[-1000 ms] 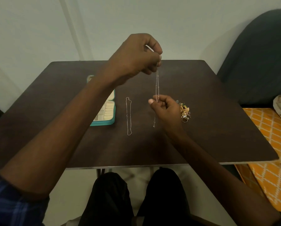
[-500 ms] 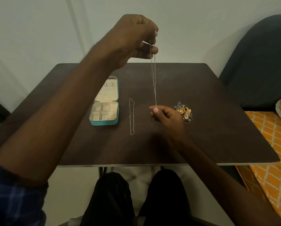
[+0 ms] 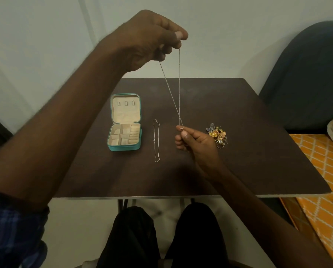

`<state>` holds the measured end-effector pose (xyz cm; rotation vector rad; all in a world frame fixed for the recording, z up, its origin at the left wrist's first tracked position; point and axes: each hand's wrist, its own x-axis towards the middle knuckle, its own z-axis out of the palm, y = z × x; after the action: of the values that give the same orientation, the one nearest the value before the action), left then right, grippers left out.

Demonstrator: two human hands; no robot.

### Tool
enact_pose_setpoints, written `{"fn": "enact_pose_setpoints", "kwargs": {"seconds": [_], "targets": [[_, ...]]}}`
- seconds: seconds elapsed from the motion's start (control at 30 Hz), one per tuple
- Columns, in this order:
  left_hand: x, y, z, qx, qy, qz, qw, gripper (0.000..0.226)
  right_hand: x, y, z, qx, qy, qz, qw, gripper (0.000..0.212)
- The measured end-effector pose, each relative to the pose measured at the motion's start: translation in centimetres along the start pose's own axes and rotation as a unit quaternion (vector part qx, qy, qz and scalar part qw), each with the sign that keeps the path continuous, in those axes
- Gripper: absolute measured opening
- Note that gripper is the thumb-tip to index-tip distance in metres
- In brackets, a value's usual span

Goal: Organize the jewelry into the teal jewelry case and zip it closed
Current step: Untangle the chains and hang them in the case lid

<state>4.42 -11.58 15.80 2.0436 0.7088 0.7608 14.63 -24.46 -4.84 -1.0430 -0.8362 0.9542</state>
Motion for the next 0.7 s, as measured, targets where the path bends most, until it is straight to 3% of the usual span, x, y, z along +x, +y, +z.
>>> {"fn": "enact_pose_setpoints", "kwargs": {"seconds": [0.4, 0.7], "targets": [[-0.3, 2.3, 0.5, 0.028, -0.039, 0.063, 0.997, 0.018, 0.8, -1.3, 0.3, -0.043, 0.005, -0.024, 0.999, 0.017], [-0.4, 3.3, -0.8, 0.067, -0.032, 0.099, 0.992, 0.018, 0.9, -1.7, 1.0, 0.031, 0.011, -0.002, 0.999, 0.014]]}}
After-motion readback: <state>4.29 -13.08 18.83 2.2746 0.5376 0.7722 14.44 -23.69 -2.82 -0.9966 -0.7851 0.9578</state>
